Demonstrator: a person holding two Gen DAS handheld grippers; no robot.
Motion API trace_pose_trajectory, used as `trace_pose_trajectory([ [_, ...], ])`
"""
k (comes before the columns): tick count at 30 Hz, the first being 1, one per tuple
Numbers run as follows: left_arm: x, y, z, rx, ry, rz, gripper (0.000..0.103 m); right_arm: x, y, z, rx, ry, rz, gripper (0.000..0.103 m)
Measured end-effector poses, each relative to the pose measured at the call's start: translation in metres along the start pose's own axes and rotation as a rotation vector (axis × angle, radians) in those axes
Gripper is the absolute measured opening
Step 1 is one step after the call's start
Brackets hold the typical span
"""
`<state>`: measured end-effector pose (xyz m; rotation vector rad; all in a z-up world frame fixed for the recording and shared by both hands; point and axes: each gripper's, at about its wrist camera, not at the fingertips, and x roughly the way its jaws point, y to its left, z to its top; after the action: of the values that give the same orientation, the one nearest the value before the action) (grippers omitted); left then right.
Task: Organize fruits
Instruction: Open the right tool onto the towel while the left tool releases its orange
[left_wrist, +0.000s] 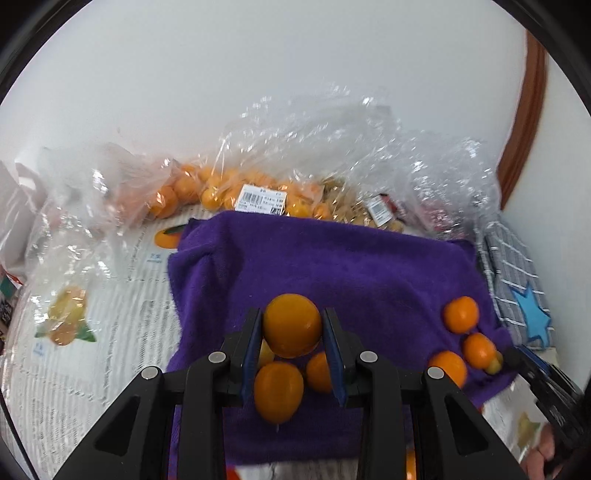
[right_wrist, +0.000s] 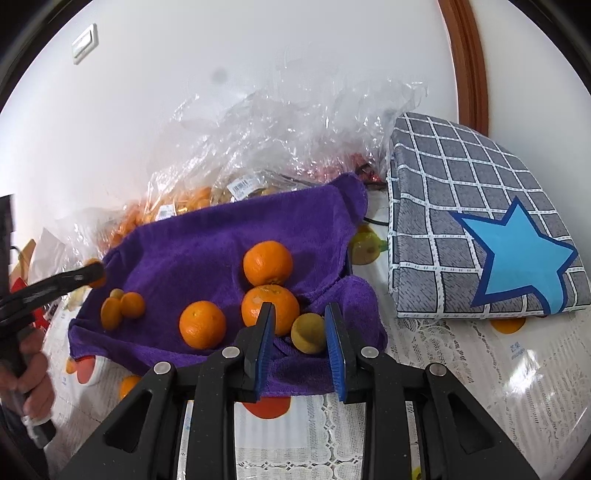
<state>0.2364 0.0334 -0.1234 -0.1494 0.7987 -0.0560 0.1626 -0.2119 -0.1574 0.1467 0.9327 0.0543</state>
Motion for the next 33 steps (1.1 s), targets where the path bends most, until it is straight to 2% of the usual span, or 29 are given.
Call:
trace_pose_trajectory([
  [4, 0.022, -0.003, 0.004, -0.012, 0.061, -0.003, 0.031, -0.001, 0.002, -0.001, -0.004, -0.004, 0.002, 0.029],
  [8, 0.035, -0.004, 0.002, -0.011, 0.091, 0.018, 0.031, 0.0, 0.004, -0.001, -0.012, 0.0, 0.006, 0.029],
  [11, 0.037, 0.0, -0.001, -0.026, 0.094, -0.002, 0.031, -0.001, 0.007, -0.001, -0.027, -0.006, 0.006, 0.031],
  [19, 0.033, -0.008, -0.016, 0.048, 0.014, -0.002, 0.031, 0.002, 0.012, -0.003, -0.055, 0.001, 0.009, 0.034],
  [21, 0.033, -0.006, -0.015, 0.034, 0.008, -0.022, 0.031, 0.002, 0.012, -0.004, -0.052, 0.005, 0.015, 0.038],
  [26, 0.028, 0.007, -0.014, -0.039, -0.033, -0.054, 0.036, 0.001, 0.014, -0.004, -0.051, 0.006, 0.03, 0.04],
  [30, 0.012, 0.012, -0.016, -0.058, -0.123, -0.06, 0.037, -0.001, 0.022, -0.008, -0.096, -0.008, 0.029, 0.04],
  [31, 0.004, 0.012, -0.019, -0.058, -0.171, -0.058, 0.037, -0.001, 0.023, -0.009, -0.103, -0.009, 0.034, 0.04],
  [33, -0.005, 0.01, -0.022, -0.055, -0.203, -0.05, 0.037, -0.002, 0.026, -0.011, -0.114, -0.011, 0.073, 0.04],
])
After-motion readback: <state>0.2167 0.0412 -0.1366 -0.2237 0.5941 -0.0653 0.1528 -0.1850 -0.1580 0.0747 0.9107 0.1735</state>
